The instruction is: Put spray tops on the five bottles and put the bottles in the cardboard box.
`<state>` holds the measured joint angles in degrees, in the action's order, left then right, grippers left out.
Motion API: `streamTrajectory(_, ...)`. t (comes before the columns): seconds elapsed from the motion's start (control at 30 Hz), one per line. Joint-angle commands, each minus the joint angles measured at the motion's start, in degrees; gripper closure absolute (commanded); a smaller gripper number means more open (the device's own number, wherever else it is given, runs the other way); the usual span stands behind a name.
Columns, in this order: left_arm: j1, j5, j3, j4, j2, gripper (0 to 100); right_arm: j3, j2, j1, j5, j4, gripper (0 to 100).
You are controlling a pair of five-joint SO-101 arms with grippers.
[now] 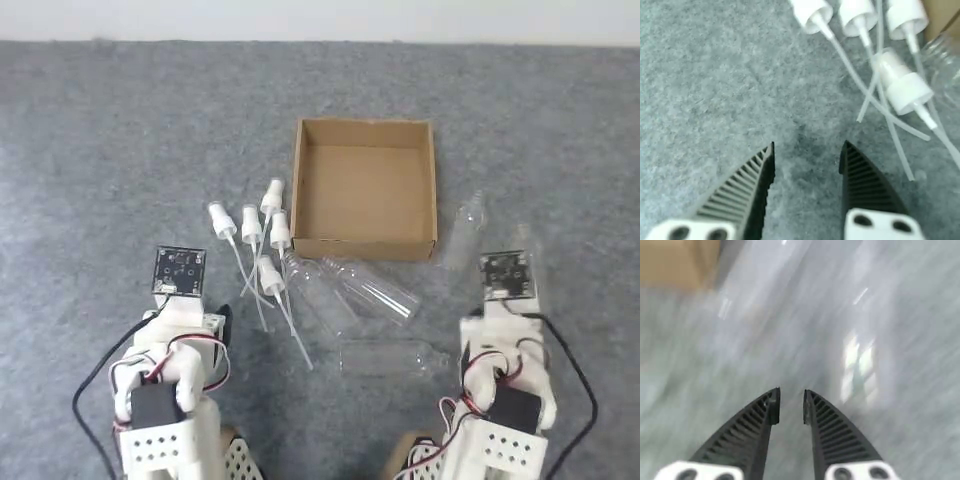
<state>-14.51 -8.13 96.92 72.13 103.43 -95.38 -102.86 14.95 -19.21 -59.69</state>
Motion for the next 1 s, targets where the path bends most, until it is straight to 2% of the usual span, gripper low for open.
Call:
streamTrajectory(0.0, 0.53, 0.62, -0.40, -2.20, 1.32, 80, -0.44, -1.10, 3.47, -0.79, 12.62, 95.0)
streamTrajectory(0.13, 0.09, -3.43, -0.40, -2.64, 1.32, 80, 6.15, -1.01, 3.47, -0.53, 15.43, 95.0)
streamTrajectory(0.27, 0.18, -7.74, -0.40, -1.67, 1.32, 80, 16.79, -0.31, 1.63, -0.35, 10.86, 95.0)
streamTrajectory(0.37, 0.18, -8.62, -0.40, -1.14, 1.32, 80, 25.14, 5.93, 0.22, 1.49, 7.25, 95.0)
streamTrajectory(0.57, 0.09, -8.70, -0.40, -1.05, 1.32, 80, 43.52, 37.41, -0.31, 1.67, 2.24, 92.8)
streamTrajectory(0.77, 0.09, -8.70, -0.40, -0.97, 1.32, 80, 64.88, 71.78, -0.48, -2.29, -6.90, 74.6)
streamTrajectory(0.97, 0.09, -8.70, -0.40, -0.97, 1.32, 80, 84.22, 99.30, -0.48, -6.07, -12.53, 73.1)
